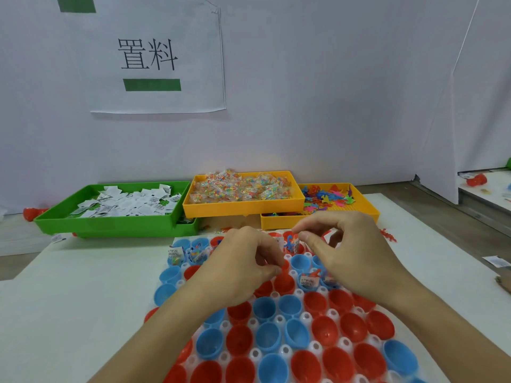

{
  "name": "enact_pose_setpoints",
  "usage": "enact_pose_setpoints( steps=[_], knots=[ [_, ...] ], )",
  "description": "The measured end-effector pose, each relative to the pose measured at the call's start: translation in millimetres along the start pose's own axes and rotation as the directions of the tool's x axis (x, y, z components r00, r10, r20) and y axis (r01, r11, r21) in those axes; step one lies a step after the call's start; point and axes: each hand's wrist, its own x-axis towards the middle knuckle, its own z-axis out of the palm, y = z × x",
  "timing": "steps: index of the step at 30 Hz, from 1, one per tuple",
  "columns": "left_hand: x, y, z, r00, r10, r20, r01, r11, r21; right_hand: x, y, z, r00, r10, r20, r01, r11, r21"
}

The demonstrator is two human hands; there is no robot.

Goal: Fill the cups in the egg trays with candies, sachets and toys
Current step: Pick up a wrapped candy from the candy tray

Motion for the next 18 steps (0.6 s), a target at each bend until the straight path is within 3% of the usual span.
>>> enact_pose_setpoints(
  steps=[11, 18],
  knots=[
    [-0.3, -0.5, -8.2, 0.998, 0.056, -0.014, -0.056, 0.998, 0.023, -3.4, 5.2, 3.7, 0.993, -0.014, 0.120, 0.032, 0.988, -0.153],
    [3.3, -25.6, -47.9, 0.979, 0.045, -0.198, -0.045, 0.999, 0.003, 1.1, 9.5, 3.6, 0.998, 0.028, 0.052, -0.021, 0.991, -0.133]
  ],
)
